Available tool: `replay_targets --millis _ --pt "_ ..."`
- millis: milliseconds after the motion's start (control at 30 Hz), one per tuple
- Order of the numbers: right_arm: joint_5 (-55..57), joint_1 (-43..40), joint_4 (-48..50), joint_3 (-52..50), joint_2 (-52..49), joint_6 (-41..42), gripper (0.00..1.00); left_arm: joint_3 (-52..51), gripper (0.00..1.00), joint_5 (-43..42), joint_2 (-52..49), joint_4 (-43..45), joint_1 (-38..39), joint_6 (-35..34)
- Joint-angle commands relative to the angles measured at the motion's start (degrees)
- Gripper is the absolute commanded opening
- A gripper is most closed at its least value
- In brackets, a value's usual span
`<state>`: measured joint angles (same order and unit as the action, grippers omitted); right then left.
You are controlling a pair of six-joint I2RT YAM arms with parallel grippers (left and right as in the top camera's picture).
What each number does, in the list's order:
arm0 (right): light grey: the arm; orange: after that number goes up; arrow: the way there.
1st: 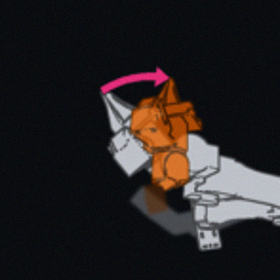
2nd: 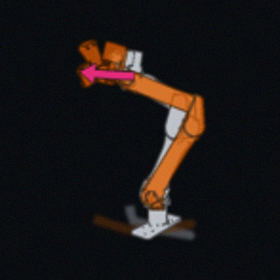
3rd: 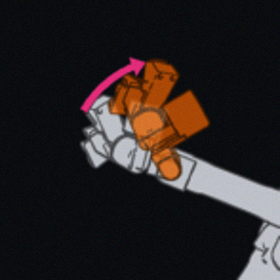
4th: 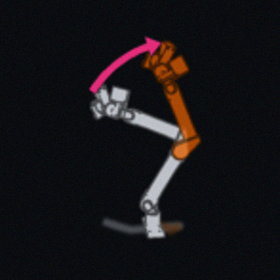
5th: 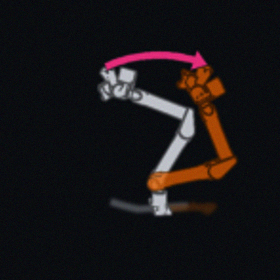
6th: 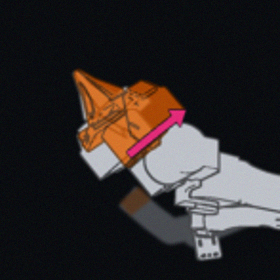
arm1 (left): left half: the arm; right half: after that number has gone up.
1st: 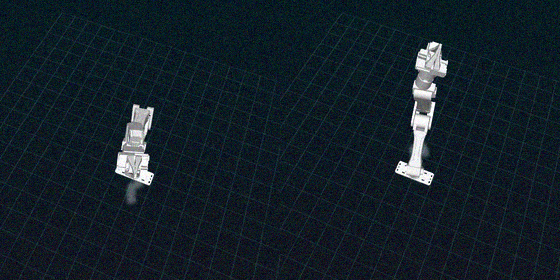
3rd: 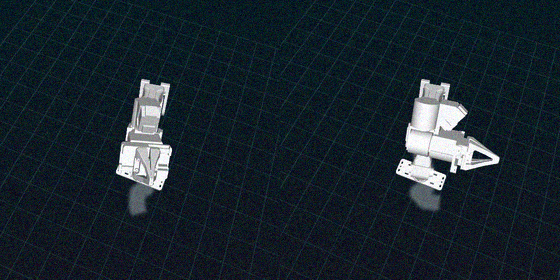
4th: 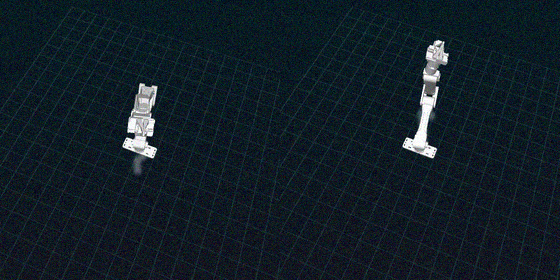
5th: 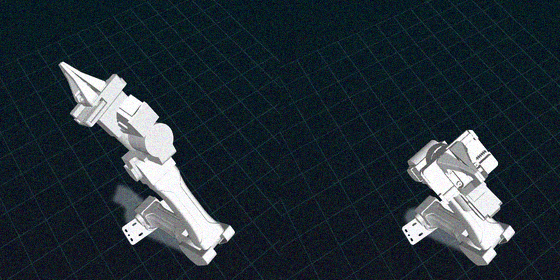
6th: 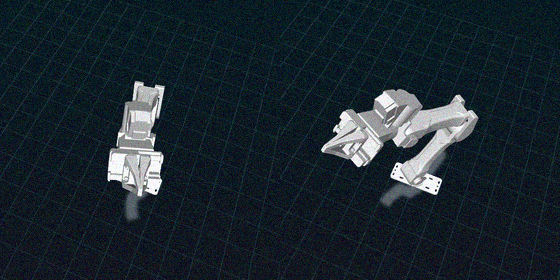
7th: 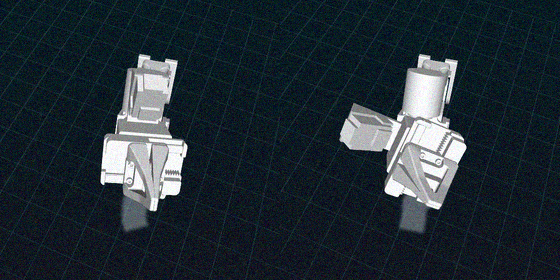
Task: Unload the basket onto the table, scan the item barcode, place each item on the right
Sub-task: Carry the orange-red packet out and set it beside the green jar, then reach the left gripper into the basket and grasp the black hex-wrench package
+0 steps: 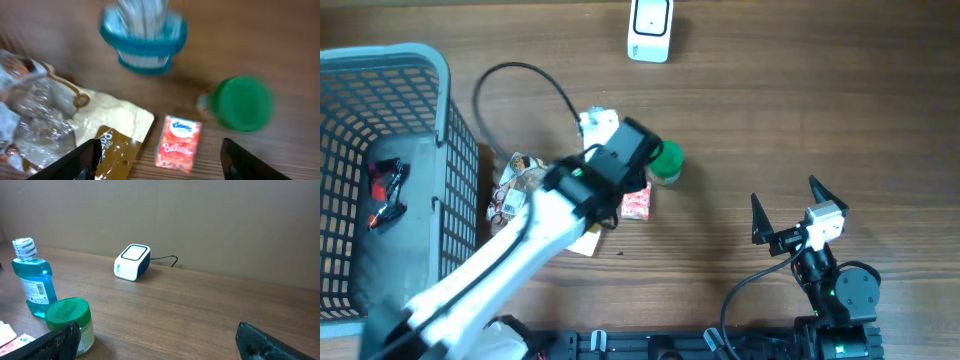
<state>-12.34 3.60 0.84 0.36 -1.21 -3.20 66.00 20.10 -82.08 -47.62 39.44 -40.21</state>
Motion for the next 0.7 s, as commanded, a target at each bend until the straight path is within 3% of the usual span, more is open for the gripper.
replay_targets --millis 0,100,267,333,500,567,667 --pt "0.33 0.09 0.11 -0.07 0.42 0.61 1.0 3.56 0.74 3.52 14.64 -0.26 -0.55 0.76" --pt "0.33 0.09 0.11 -0.07 0.42 0.61 1.0 4.52 0.74 5.27 26.34 -0.28 -6.19 2.12" --pt "0.35 0.09 0.09 -0.07 0.42 0.59 1.0 6.12 0.67 6.69 34.82 0.33 -34.75 6.67" --pt "0.35 0.09 0.09 -0.07 0.42 0.59 1.0 7.26 0.81 2.08 33.44 3.3 -47.28 11.54" --pt "0.35 0.09 0.09 -0.07 0.42 0.61 1.0 10.62 1.0 -8.02 26.05 15.39 -67.52 11.56" --pt "0.33 0.09 0.09 -0.07 0.42 0.61 1.0 13.46 1.0 -12.96 20.72 16.09 -71.65 16.33" --pt "0.35 0.09 0.09 -0.07 0.42 0.59 1.0 15.02 1.0 -18.1 10.71 10.69 -72.67 38.16"
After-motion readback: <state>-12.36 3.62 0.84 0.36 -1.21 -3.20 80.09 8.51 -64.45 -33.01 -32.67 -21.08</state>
